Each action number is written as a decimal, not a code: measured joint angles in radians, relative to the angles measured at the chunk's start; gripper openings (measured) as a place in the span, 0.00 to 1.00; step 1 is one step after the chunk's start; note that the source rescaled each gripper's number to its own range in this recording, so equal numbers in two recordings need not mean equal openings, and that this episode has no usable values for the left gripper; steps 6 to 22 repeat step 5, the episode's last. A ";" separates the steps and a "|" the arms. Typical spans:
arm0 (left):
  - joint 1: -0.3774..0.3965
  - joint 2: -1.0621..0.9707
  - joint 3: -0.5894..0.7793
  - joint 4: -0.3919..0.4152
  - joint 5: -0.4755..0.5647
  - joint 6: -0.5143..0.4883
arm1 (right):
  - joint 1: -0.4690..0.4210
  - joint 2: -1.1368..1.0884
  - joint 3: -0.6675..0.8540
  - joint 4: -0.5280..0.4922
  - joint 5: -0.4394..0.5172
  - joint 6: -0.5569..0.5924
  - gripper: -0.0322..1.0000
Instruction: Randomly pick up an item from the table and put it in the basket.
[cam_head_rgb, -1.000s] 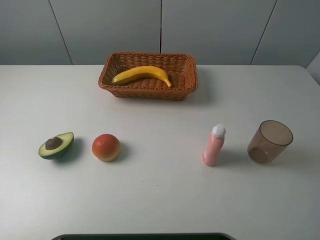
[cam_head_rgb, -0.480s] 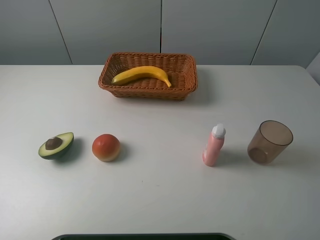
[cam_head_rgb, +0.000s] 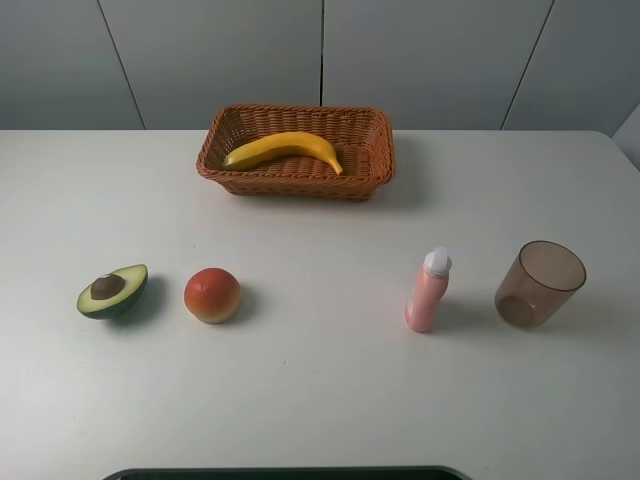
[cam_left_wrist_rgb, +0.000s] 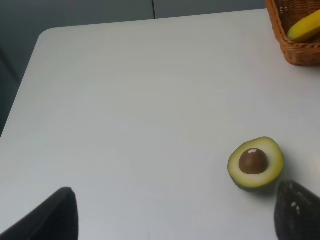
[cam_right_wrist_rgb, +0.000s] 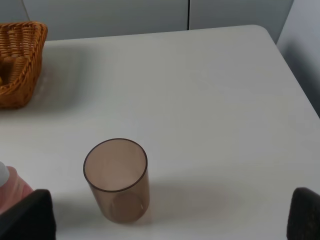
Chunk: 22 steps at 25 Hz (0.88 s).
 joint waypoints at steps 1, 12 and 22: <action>0.000 0.000 0.000 0.000 0.000 0.000 | 0.000 0.000 0.000 0.002 -0.002 0.000 1.00; 0.000 0.000 0.000 0.000 0.000 0.000 | 0.000 0.000 0.000 0.002 -0.002 0.000 1.00; 0.000 0.000 0.000 0.000 0.000 0.000 | 0.000 0.000 0.000 0.002 -0.002 0.000 1.00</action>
